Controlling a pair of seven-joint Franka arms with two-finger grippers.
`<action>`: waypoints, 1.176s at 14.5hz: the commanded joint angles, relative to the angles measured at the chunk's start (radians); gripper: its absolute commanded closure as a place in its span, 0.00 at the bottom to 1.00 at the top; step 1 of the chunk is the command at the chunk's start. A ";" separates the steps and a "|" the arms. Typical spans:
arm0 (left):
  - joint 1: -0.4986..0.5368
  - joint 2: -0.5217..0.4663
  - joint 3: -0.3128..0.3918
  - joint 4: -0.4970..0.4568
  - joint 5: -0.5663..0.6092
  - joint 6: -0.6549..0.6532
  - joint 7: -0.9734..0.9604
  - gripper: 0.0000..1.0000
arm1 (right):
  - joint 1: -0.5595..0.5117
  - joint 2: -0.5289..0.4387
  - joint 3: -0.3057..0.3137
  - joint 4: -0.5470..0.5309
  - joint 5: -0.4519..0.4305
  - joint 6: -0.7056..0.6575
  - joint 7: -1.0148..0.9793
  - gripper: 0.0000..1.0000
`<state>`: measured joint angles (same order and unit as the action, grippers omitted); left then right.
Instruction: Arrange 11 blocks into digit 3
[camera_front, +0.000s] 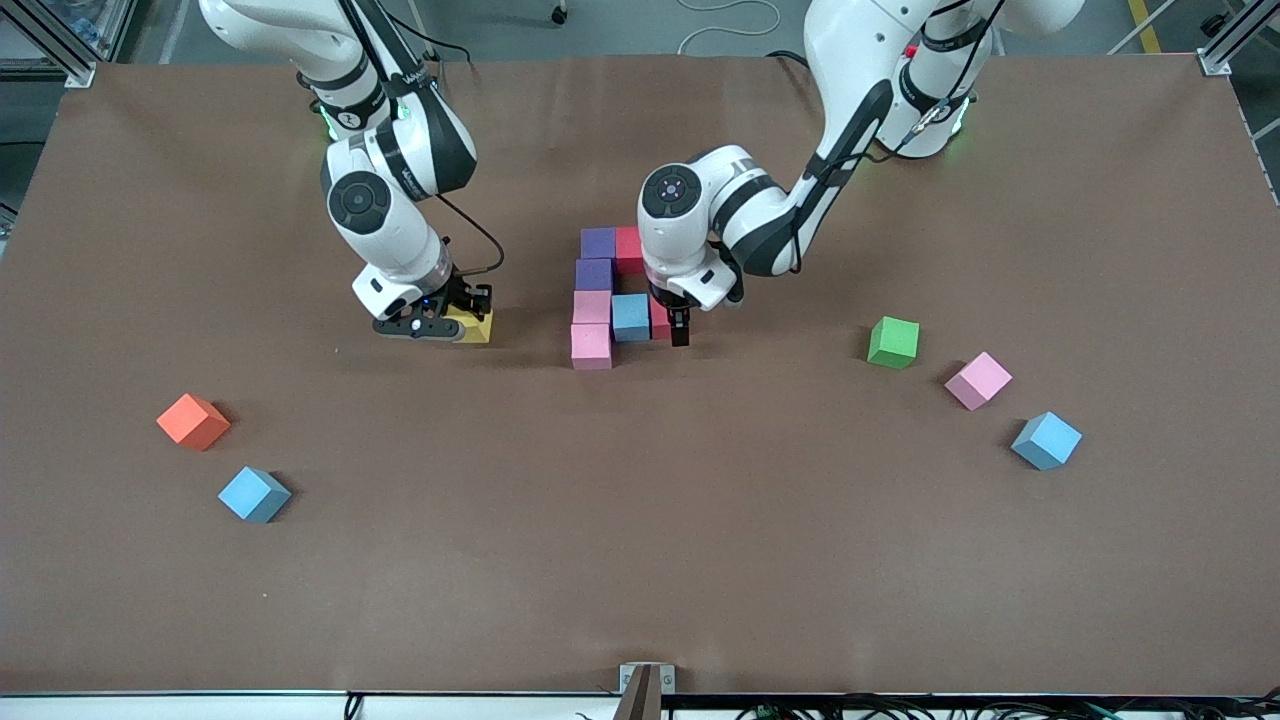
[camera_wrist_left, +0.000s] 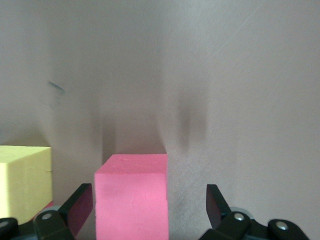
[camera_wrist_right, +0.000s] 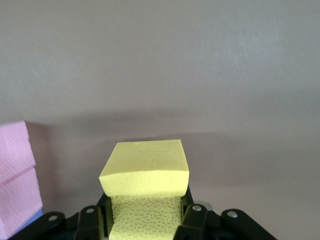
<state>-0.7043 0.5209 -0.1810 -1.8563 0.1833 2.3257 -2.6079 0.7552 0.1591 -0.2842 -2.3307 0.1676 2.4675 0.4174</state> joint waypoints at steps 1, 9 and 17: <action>-0.001 -0.117 -0.002 -0.009 0.021 -0.136 0.020 0.00 | -0.019 0.046 0.007 0.101 0.010 -0.036 -0.019 0.97; 0.083 -0.314 0.011 0.034 0.019 -0.408 0.464 0.00 | 0.000 0.238 0.019 0.431 0.013 -0.151 -0.017 0.97; 0.366 -0.344 0.008 0.022 0.021 -0.433 1.007 0.00 | 0.000 0.436 0.039 0.757 0.118 -0.329 -0.015 0.98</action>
<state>-0.3956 0.1899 -0.1629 -1.8208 0.1861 1.9026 -1.7024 0.7600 0.5314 -0.2474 -1.6797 0.2480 2.1801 0.4163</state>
